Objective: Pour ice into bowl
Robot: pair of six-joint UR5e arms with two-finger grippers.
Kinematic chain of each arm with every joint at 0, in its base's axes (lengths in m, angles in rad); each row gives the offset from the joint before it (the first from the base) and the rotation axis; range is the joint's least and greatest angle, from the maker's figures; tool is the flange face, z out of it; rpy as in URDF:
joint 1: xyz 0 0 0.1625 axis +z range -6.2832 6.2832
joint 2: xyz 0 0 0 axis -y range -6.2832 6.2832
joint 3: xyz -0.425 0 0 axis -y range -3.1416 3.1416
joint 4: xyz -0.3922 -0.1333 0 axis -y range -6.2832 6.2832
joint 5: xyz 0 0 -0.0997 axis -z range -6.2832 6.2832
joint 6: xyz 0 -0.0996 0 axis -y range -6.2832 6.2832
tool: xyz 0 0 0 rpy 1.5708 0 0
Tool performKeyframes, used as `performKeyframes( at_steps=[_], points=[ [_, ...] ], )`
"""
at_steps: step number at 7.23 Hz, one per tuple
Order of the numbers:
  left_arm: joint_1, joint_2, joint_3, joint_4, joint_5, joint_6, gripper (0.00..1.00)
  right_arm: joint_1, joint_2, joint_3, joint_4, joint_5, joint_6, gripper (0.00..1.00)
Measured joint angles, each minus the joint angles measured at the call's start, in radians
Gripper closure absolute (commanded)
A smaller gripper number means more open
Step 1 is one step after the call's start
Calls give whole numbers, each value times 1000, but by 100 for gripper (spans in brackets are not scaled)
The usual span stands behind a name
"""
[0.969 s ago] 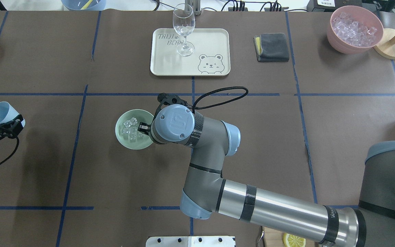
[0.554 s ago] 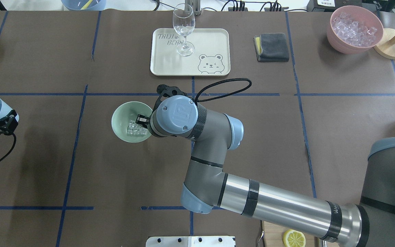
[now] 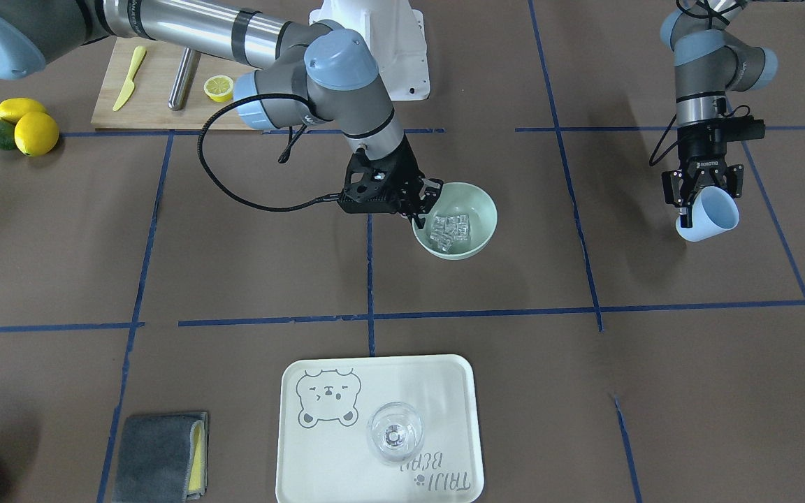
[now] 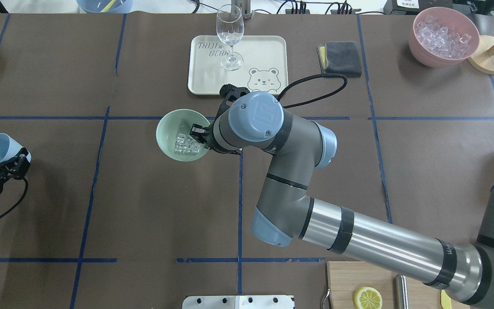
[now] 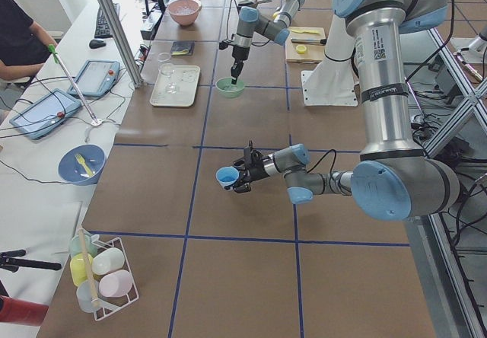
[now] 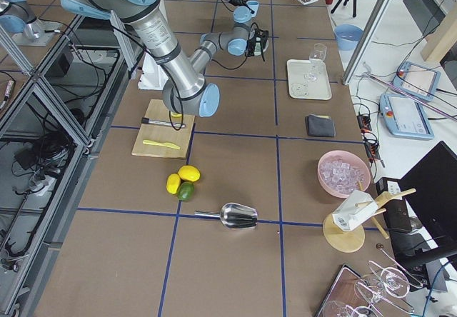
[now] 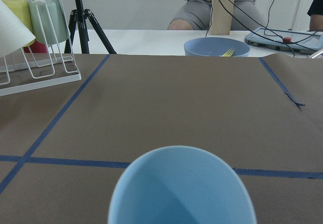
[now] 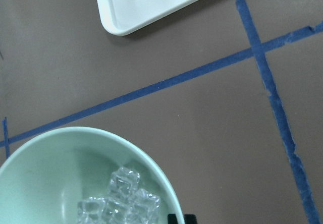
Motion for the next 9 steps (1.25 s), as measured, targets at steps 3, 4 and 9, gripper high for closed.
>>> performKeyframes(
  at_steps=[3,4,9],
  points=[
    [26,-9,22,3,33,-5,11,76,-42,57,-35,90,-7,100],
    [27,-10,24,4,35,-4,0,86,-68,82,-41,100,-20,100],
    [25,-3,1,1,28,16,0,152,-263,239,-48,172,-156,100]
  ],
)
